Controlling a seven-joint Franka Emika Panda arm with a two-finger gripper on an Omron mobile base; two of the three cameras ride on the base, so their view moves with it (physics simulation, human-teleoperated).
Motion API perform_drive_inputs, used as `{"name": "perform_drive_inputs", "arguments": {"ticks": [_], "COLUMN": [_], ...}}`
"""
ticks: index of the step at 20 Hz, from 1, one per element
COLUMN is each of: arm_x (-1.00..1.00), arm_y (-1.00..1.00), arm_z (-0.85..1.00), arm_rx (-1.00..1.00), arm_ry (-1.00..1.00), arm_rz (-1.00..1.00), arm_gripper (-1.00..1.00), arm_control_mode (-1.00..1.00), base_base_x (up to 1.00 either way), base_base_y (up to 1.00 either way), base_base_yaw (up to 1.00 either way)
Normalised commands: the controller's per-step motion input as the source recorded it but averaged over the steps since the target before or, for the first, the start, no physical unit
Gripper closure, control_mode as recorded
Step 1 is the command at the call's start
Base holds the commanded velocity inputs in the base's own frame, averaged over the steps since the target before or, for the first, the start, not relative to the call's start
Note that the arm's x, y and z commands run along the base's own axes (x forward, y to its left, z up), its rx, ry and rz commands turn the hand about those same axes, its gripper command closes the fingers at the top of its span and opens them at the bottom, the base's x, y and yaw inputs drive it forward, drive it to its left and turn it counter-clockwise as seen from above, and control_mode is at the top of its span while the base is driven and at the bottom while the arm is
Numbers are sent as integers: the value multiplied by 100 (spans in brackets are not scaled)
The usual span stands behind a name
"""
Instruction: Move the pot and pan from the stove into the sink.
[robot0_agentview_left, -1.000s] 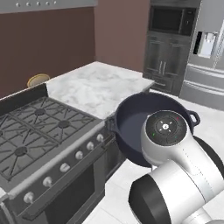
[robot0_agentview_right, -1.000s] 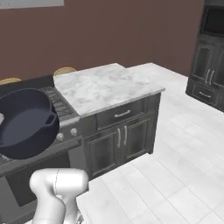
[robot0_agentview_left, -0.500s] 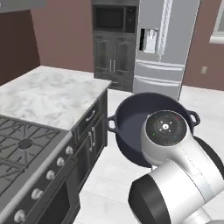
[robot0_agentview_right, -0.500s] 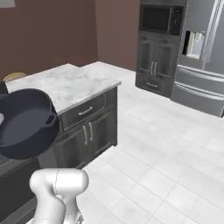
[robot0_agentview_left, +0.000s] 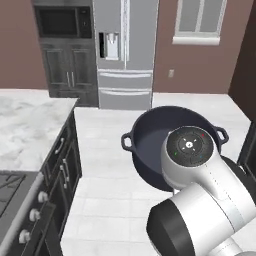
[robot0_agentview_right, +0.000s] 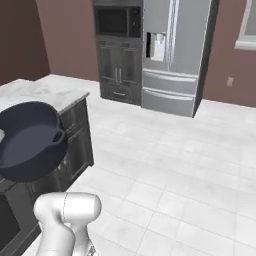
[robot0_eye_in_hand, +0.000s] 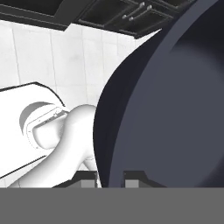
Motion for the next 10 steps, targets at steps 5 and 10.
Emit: {"name": "perform_drive_inputs", "arguments": {"ticks": [5, 10], "arm_x": [0, 0], "arm_y": [0, 0], "arm_z": [0, 0], "arm_rx": [0, 0], "arm_ry": [0, 0], "arm_rz": [0, 0], "arm_gripper": [100, 100], "arm_control_mode": [100, 100], "base_base_x": [0, 0], "base_base_y": [-7, -7], "base_base_yaw": [-50, -50]}}
